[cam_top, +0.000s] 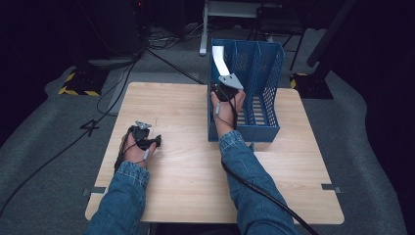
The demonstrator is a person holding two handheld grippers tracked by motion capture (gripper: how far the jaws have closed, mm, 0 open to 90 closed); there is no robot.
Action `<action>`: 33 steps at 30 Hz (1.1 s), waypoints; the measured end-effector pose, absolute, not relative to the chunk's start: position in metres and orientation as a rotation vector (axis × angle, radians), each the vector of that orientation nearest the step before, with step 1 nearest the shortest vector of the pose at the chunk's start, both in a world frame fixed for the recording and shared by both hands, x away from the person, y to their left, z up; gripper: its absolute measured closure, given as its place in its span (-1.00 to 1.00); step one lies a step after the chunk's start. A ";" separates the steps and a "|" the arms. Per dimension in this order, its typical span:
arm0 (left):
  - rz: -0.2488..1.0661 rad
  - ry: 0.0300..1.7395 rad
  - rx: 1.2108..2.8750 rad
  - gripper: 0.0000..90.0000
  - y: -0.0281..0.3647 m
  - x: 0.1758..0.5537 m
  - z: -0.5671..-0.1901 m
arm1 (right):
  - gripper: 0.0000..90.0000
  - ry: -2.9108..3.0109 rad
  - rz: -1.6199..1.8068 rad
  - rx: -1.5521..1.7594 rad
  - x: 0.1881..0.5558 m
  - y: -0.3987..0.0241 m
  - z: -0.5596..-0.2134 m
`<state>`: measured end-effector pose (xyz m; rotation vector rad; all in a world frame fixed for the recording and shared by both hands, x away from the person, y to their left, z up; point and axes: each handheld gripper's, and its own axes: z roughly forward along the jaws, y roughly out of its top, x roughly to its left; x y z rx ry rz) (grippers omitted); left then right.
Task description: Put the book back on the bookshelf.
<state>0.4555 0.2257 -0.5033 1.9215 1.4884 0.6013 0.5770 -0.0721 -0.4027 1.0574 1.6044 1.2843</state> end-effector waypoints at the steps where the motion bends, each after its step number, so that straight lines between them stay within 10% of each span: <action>1: 0.601 1.489 1.921 -0.22 0.226 0.455 -0.503 | 0.09 1.593 1.308 1.048 0.575 -0.075 -0.403; 21: 0.570 1.455 1.948 -0.40 0.231 0.443 -0.504 | -0.17 1.568 1.576 0.956 0.512 -0.130 -0.366; 33: 0.560 1.423 1.973 -0.46 0.234 0.434 -0.504 | -0.27 1.877 1.489 0.933 0.429 -0.266 -0.358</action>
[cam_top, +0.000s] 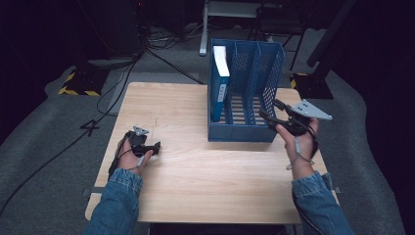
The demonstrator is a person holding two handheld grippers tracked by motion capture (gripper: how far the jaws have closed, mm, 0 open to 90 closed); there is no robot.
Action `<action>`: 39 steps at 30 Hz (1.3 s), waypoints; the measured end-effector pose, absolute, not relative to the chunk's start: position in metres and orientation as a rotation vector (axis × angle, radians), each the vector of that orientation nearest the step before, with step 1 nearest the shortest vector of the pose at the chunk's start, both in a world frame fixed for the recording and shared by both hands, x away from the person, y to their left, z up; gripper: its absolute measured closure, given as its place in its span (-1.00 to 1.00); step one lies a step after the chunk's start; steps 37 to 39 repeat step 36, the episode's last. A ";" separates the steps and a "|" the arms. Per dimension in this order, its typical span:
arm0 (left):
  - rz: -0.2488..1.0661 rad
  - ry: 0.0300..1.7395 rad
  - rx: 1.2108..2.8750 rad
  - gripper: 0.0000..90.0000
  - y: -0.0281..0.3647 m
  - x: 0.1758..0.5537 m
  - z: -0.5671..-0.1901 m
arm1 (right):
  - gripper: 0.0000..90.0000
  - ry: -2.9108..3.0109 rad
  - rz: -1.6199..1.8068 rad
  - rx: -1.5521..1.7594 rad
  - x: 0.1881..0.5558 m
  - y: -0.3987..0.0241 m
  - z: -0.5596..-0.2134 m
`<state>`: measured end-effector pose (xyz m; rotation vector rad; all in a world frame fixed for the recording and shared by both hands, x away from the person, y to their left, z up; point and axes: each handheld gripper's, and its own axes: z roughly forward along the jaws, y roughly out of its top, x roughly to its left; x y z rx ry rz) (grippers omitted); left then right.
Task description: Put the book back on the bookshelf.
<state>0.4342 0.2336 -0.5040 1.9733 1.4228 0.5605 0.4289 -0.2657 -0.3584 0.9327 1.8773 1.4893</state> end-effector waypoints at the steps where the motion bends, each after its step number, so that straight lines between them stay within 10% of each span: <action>1: 0.558 1.433 1.969 -0.45 0.232 0.434 -0.504 | -0.28 1.905 1.481 0.934 0.425 -0.274 -0.360; 25: 0.524 1.356 2.016 -0.52 0.216 0.446 -0.504 | -0.40 2.298 0.872 1.271 0.426 -0.375 -0.485; 28: 0.524 1.357 2.018 -0.52 0.216 0.446 -0.504 | -0.69 2.234 0.960 1.271 0.426 -0.381 -0.503; 39: 0.525 1.355 2.017 -0.52 0.216 0.446 -0.504 | -0.70 2.232 0.972 1.258 0.427 -0.382 -0.505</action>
